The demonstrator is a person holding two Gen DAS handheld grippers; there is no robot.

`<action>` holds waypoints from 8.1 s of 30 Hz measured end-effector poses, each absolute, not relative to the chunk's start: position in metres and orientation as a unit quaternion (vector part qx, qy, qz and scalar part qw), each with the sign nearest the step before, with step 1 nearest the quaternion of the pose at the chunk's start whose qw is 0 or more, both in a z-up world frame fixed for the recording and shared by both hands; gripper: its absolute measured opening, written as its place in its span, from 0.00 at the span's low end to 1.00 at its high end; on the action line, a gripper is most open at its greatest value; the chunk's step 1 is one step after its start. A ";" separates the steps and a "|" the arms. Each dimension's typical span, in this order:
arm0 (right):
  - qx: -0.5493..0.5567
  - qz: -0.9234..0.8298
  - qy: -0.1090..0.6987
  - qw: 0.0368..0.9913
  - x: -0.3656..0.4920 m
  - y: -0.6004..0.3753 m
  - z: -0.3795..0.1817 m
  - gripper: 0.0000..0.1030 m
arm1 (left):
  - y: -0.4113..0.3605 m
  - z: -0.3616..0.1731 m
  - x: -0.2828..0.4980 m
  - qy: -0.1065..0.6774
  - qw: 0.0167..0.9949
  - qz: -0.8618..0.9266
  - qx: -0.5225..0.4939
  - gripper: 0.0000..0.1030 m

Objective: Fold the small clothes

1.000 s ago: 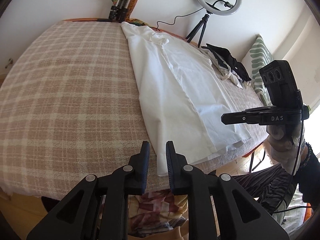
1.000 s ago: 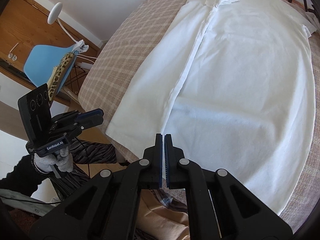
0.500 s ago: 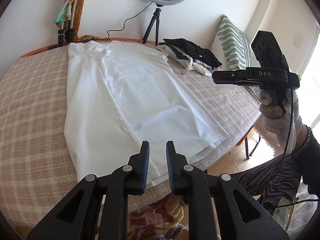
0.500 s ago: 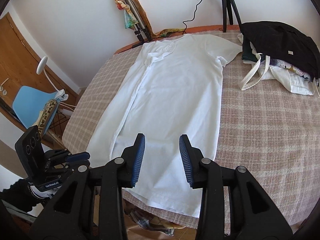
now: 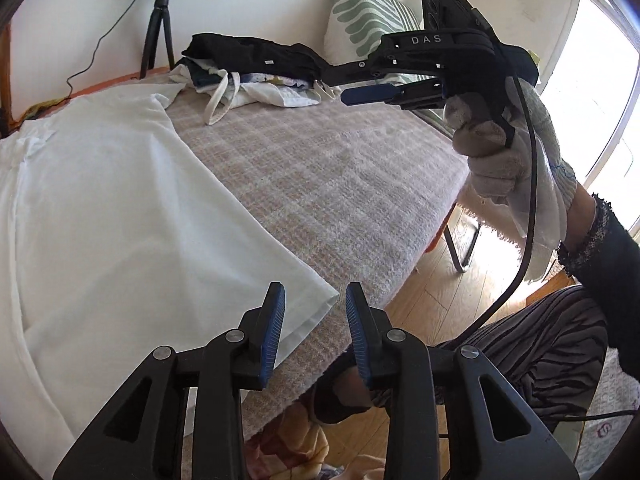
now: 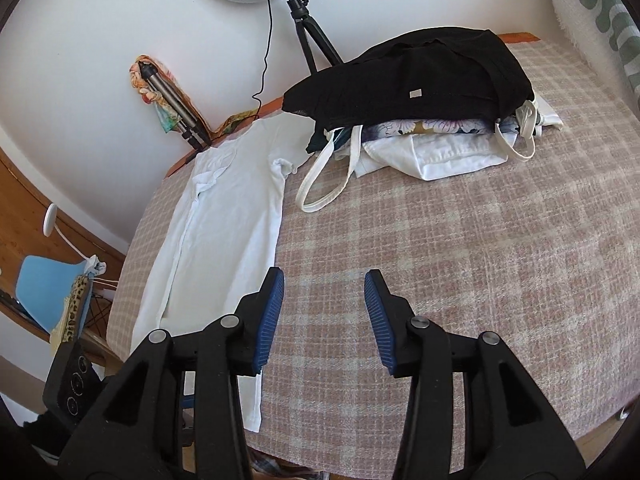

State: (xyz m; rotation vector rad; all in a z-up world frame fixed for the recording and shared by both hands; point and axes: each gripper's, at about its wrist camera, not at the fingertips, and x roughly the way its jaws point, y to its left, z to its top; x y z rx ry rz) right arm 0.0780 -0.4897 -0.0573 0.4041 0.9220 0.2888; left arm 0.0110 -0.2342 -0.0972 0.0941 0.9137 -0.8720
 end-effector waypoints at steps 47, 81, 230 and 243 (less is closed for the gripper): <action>0.198 0.134 0.508 0.827 0.301 -0.356 -0.123 0.13 | -0.137 -0.097 0.027 0.421 0.835 -0.326 -0.141 0.04; 0.105 0.138 0.511 0.842 0.306 -0.292 -0.078 0.41 | -0.018 -0.058 0.015 0.427 0.858 -0.259 -0.117 0.12; 0.171 0.294 0.513 0.788 0.047 -0.274 -0.098 0.04 | 0.035 -0.089 0.058 0.518 0.790 -0.270 -0.187 0.07; 0.187 0.269 0.557 0.763 0.006 -0.289 -0.133 0.04 | 0.033 -0.132 0.021 0.561 0.755 -0.258 -0.221 0.05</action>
